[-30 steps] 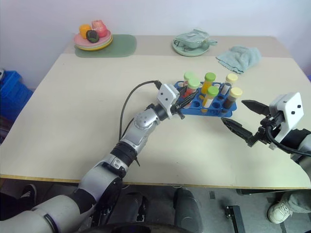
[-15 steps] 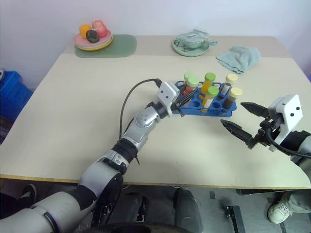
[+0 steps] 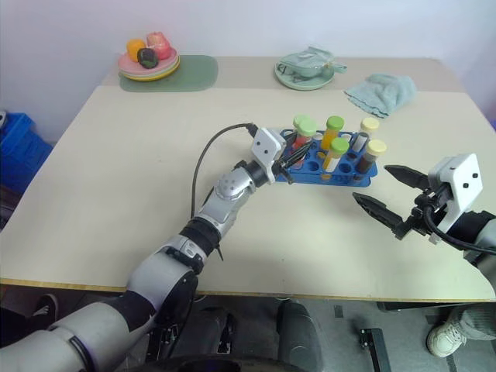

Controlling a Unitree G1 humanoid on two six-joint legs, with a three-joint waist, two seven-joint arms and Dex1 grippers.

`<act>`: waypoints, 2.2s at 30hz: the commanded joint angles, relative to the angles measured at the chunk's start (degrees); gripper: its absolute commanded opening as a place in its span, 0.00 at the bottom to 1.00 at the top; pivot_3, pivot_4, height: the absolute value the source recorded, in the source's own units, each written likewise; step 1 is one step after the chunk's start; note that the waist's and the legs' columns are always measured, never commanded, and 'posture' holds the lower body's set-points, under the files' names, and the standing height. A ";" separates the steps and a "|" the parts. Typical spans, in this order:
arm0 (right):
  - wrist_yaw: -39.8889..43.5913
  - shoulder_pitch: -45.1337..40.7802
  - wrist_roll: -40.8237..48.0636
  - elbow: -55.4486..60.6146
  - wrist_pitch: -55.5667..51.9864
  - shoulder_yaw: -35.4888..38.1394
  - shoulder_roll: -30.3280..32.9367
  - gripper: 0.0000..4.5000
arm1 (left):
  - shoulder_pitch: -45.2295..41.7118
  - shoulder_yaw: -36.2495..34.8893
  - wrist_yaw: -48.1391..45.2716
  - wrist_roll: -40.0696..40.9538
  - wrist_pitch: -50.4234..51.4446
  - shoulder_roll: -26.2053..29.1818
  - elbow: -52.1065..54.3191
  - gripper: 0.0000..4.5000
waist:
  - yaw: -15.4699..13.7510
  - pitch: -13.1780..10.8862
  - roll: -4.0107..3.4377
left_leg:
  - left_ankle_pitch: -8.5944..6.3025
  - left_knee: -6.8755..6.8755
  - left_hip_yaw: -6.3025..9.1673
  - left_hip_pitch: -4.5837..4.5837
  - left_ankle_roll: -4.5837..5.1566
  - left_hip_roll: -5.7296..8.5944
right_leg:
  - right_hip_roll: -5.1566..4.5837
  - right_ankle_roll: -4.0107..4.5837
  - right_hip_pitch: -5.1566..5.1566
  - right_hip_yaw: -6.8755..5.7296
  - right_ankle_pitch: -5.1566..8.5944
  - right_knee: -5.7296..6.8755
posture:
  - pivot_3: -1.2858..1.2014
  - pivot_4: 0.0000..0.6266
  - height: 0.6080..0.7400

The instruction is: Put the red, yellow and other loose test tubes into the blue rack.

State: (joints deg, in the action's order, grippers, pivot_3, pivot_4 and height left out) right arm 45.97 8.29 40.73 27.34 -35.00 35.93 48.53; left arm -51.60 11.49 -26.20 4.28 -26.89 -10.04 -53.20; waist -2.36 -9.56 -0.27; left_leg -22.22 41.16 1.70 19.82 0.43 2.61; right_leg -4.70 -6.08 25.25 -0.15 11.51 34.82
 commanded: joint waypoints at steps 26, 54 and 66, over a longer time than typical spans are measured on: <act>-1.01 -0.69 0.46 1.82 0.72 0.95 0.23 1.00 | 0.40 0.42 -6.05 3.57 -0.08 -7.41 2.24 0.90 | 0.01 0.00 0.00 | 0.00 -0.01 0.01 0.01 0.00 -0.01 | 0.00 0.00 0.00 0.00 0.00 -0.02 | 0.52 0.24 1.00; 2.98 -5.23 -2.35 -4.12 6.97 -5.99 -0.68 1.00 | 33.13 -8.85 -22.38 22.08 41.32 34.44 67.51 0.90 | -0.11 6.48 -1.13 | -0.14 -0.34 0.05 -0.53 0.22 -0.10 | 0.10 -0.14 -0.75 0.13 -0.09 -0.73 | 0.52 0.00 1.00; 8.11 -2.38 -3.35 -4.76 7.14 -7.39 -0.12 1.00 | 38.95 -20.17 -49.28 27.61 32.87 53.61 53.81 0.90 | 0.00 6.91 -1.05 | -0.17 -0.42 -0.01 -0.58 0.28 0.05 | 0.15 -0.12 -0.79 0.11 -0.08 -0.75 | 0.52 0.00 1.00</act>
State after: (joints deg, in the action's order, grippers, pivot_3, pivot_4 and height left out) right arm 53.48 6.18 37.20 22.09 -28.78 28.13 47.87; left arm -11.57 -6.20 -72.65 30.69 8.49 42.75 2.13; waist -2.36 -2.65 -1.33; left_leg -22.39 40.73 1.69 19.24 0.71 2.67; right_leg -4.55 -6.21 24.46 -0.04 11.43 34.08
